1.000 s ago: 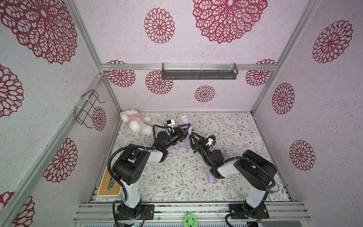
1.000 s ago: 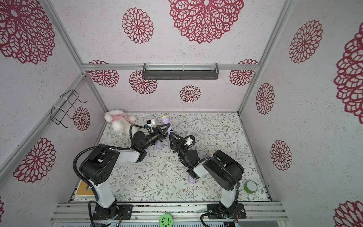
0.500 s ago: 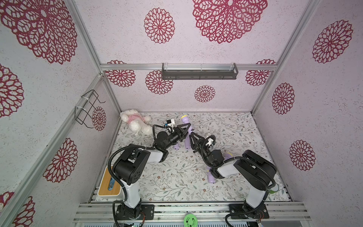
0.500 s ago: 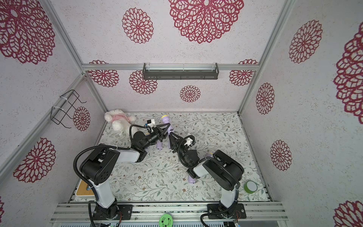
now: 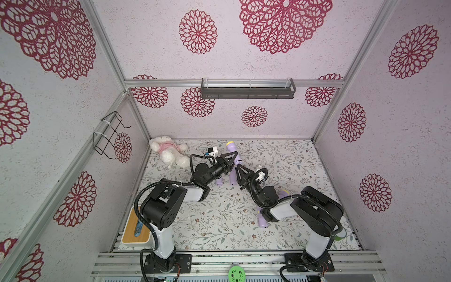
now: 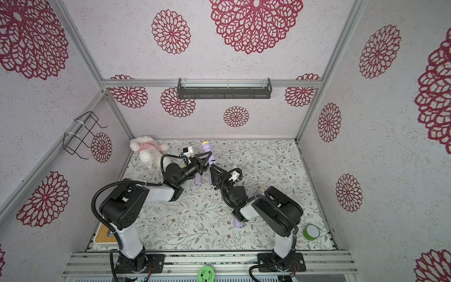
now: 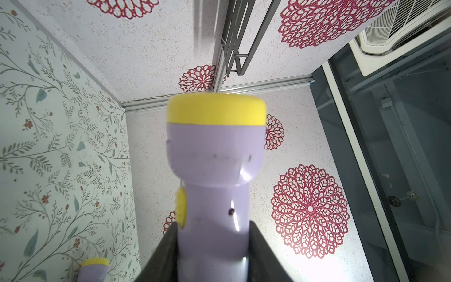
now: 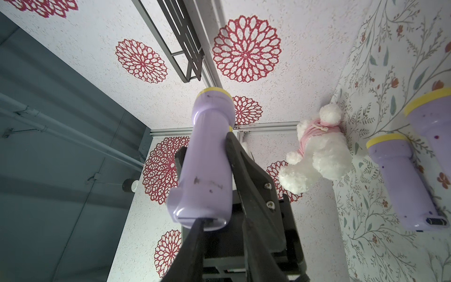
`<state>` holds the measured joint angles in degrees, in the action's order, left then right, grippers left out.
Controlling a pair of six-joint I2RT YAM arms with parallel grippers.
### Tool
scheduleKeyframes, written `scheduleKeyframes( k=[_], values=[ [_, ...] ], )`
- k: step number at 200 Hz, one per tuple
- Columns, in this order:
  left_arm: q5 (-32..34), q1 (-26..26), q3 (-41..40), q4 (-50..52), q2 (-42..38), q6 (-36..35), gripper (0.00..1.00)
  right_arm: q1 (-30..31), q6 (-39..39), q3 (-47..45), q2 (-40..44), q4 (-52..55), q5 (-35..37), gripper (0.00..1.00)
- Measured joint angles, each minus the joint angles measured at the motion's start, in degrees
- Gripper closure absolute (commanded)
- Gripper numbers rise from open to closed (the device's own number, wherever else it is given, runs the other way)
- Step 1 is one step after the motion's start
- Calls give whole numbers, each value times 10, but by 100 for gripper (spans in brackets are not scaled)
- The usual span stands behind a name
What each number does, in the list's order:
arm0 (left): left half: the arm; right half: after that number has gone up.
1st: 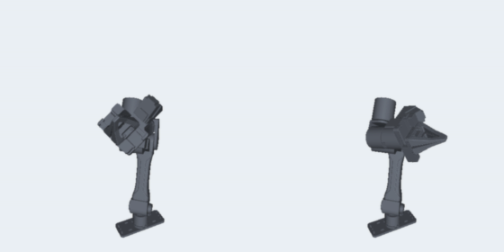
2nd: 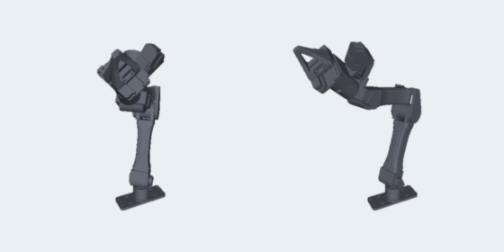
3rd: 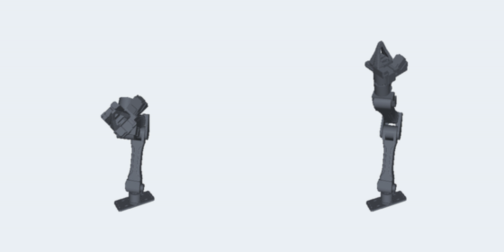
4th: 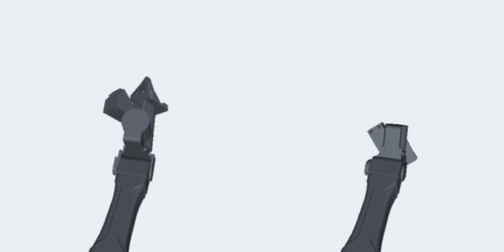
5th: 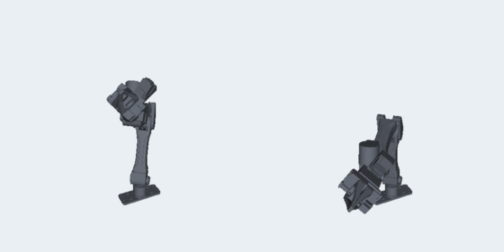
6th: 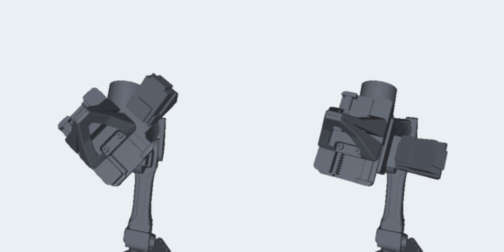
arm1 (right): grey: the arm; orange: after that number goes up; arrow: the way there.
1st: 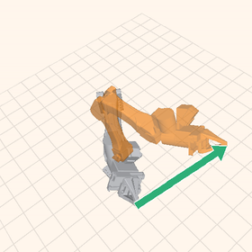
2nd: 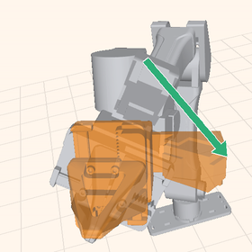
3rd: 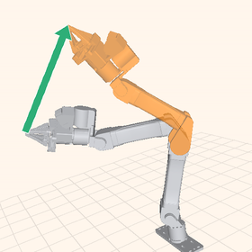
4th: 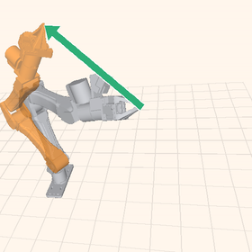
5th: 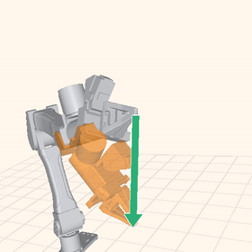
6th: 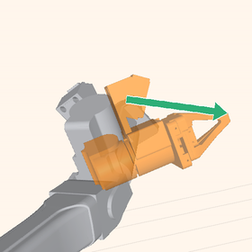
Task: Close the plug at the bottom of the flashlight
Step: Close the plug of the flashlight.
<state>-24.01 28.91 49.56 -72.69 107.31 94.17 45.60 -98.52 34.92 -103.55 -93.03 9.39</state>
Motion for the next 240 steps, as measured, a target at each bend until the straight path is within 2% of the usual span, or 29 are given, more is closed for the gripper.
scheduleKeyframes(
  k=[99, 240],
  values=[
    [-1, 2, 0, -9, 0, 3, 100, 3, 0, -3, 0, -2, 4, 72],
    [-17, 7, 0, 16, -10, -23, 100, 4, 38, -30, 20, 6, 9, 60]
  ],
)
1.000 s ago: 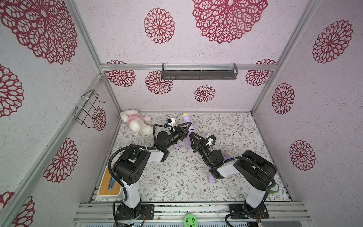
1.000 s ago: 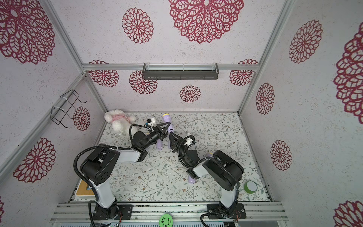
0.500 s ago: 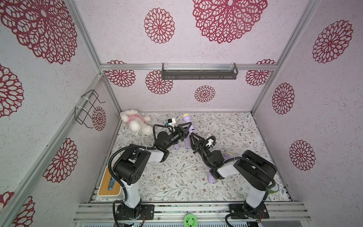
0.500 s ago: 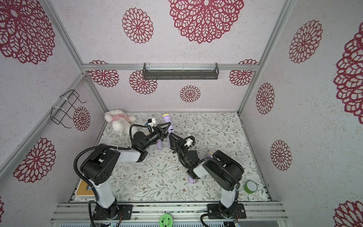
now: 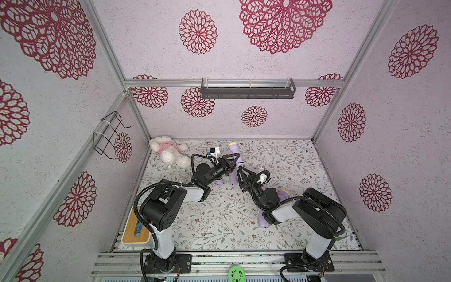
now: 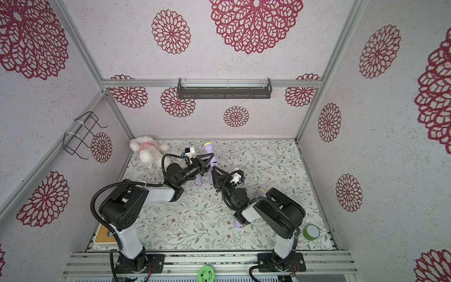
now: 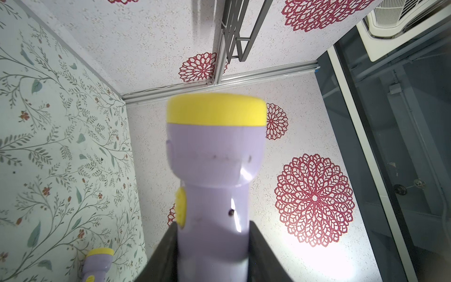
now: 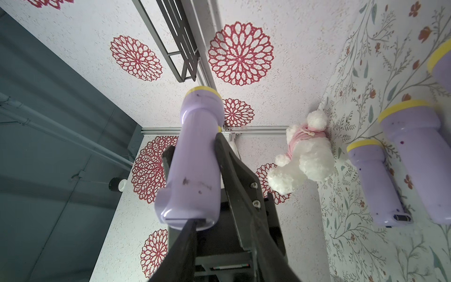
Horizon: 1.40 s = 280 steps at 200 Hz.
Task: Close the plug at the bottom of the flashlight
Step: Close the plug of the flashlight, then place the flashlight at the center of the board.
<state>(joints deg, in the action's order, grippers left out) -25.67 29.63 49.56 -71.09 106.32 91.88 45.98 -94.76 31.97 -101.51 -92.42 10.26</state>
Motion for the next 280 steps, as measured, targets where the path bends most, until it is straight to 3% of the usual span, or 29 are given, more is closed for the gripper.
scheduleKeyframes(
  k=[95, 142, 200, 254, 271, 280],
  values=[
    [3, -5, -8, 89, -30, -42, 100, -1, 49, -19, 57, 25, 7, 51],
    [8, -7, -5, 236, -61, -103, 100, -1, 99, -24, 147, 68, 14, 44],
    [42, -1, 59, 455, -93, -210, 100, -11, 129, -63, 185, 122, 16, 30],
    [102, 31, 134, 643, -96, -318, 100, -24, 225, -76, 363, 291, 40, 16],
    [120, 42, 161, 697, -93, -347, 100, -26, 263, -75, 423, 363, 52, 2],
    [130, 47, 177, 721, -90, -360, 100, -29, 280, -75, 449, 400, 57, 1]
  ],
)
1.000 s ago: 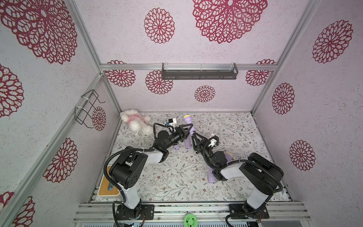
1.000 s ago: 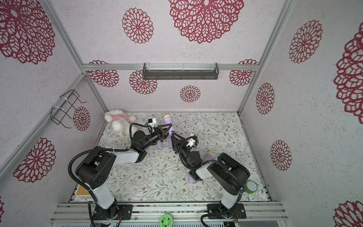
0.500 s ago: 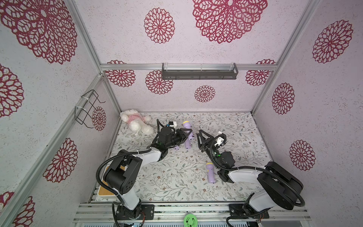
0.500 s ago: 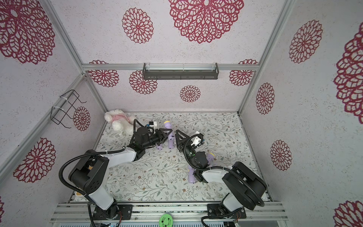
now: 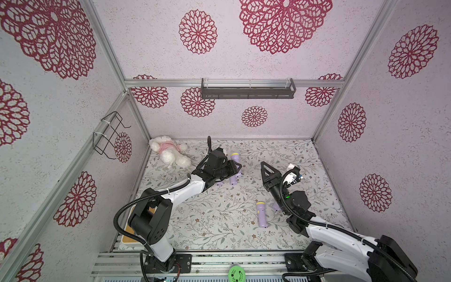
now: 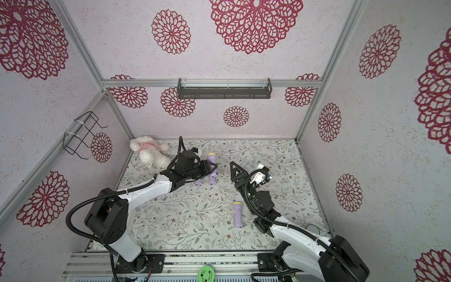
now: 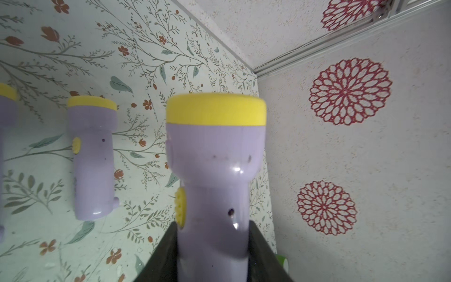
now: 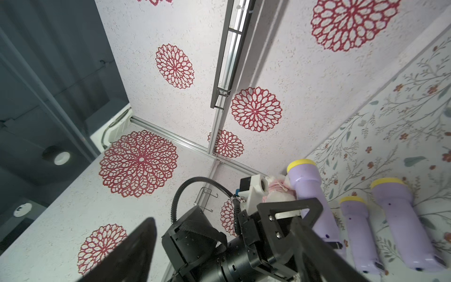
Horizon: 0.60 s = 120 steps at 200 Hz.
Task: Close the plug at the bottom of the flashlight
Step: Place the flashlight at the center of the board.
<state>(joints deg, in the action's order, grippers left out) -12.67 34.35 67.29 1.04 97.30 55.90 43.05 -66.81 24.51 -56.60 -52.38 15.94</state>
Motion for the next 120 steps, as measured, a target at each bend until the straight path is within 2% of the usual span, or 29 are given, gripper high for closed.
scheduleKeyframes(
  k=[71, 120],
  values=[
    [74, 32, 159, 183, 89, -74, 100, -27, 146, 5, 206, 298, 42, 1],
    [109, 56, 263, 269, 192, -89, 100, -27, 238, 41, 280, 460, 60, 1]
  ],
)
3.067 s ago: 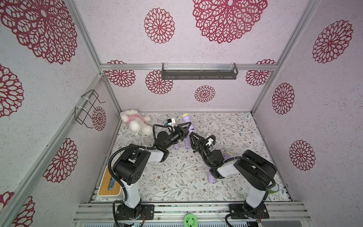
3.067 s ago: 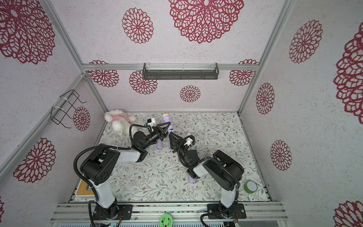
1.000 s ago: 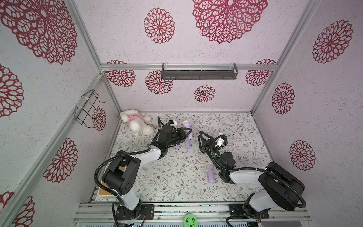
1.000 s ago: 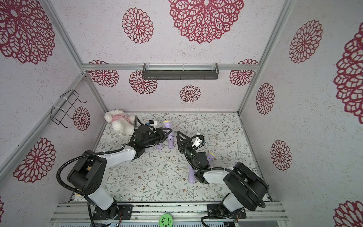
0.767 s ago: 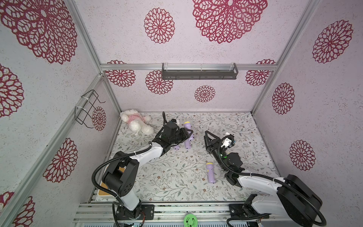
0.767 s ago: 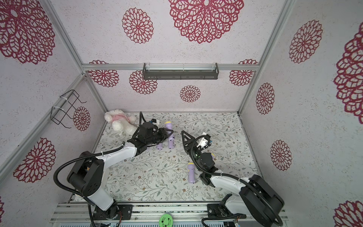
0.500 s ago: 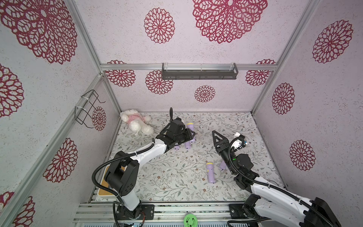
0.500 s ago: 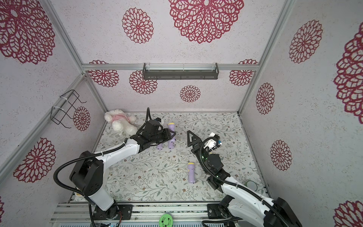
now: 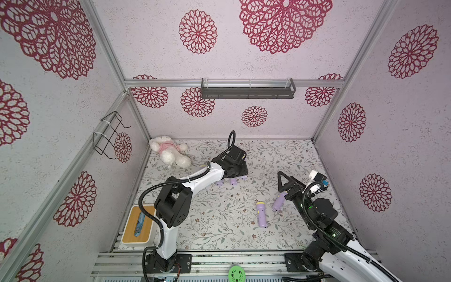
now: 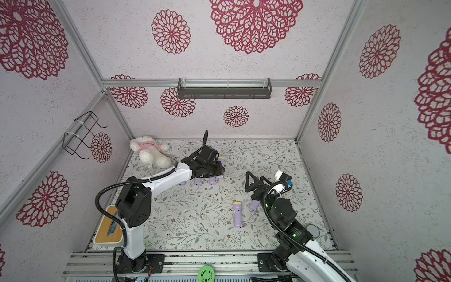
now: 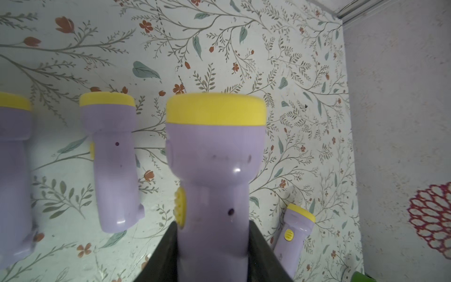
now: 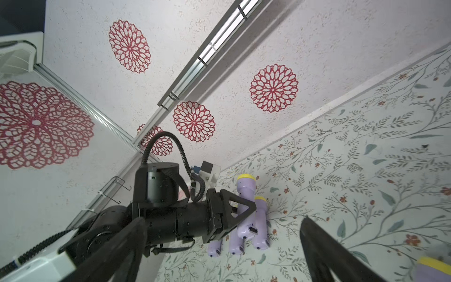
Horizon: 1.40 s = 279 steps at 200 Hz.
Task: Close the plug at the bottom of the flashlight
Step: Place the flashlight at the center of the board.
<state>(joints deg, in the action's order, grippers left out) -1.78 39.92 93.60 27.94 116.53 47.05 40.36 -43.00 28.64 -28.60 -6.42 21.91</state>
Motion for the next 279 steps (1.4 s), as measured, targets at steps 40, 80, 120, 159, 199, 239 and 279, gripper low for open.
scheduleKeyframes(
  k=[40, 80, 120, 159, 199, 239, 279],
  values=[
    [22, 7, 85, 59, 82, -8, 100, 0, 37, -1, 39, 91, -1, 1],
    [34, 8, 148, 92, 134, -9, 100, 0, 60, -5, 76, 137, -3, 1],
    [40, 8, 188, 111, 178, -3, 100, 0, 71, -24, 85, 142, -14, 1],
    [43, 8, 203, 123, 202, 1, 100, 0, 80, -33, 85, 142, -27, 1],
    [42, 8, 234, 130, 224, 9, 100, 0, 81, -45, 88, 140, -33, 1],
    [41, 8, 249, 136, 242, 14, 100, 0, 82, -50, 89, 140, -40, 1],
    [40, 9, 258, 141, 246, 21, 98, 0, 82, -51, 93, 140, -41, 1]
  ],
)
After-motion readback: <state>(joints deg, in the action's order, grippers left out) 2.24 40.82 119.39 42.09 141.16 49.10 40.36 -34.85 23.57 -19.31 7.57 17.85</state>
